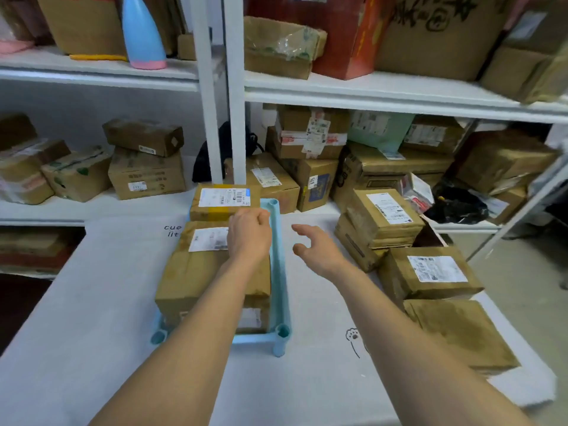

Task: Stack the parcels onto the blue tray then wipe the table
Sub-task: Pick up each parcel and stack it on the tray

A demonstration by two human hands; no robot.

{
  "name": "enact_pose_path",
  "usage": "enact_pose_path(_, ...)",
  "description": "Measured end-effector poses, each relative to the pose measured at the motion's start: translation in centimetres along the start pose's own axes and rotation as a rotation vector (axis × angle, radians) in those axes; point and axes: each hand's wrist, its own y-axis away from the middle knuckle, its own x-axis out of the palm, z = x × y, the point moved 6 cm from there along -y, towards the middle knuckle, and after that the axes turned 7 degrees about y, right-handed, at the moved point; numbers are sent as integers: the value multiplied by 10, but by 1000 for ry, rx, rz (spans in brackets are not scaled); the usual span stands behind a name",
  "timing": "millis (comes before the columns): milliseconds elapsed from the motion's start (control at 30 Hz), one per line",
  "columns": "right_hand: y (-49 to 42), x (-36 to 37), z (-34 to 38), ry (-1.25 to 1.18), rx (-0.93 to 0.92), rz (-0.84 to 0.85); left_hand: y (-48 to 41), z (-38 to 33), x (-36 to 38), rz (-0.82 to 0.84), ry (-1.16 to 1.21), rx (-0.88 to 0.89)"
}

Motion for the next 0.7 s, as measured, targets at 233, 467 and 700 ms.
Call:
enact_pose_path(233, 16, -47, -101, -108, 204, -98, 13, -35, 104, 234, 48, 23)
enact_pose_path(467, 41, -104, -220, -143, 501, -220, 54, -44, 221, 554, 41, -184)
enact_pose_path(700, 82, -139, -321, -97, 849, -353, 114, -33, 305, 752, 130, -531)
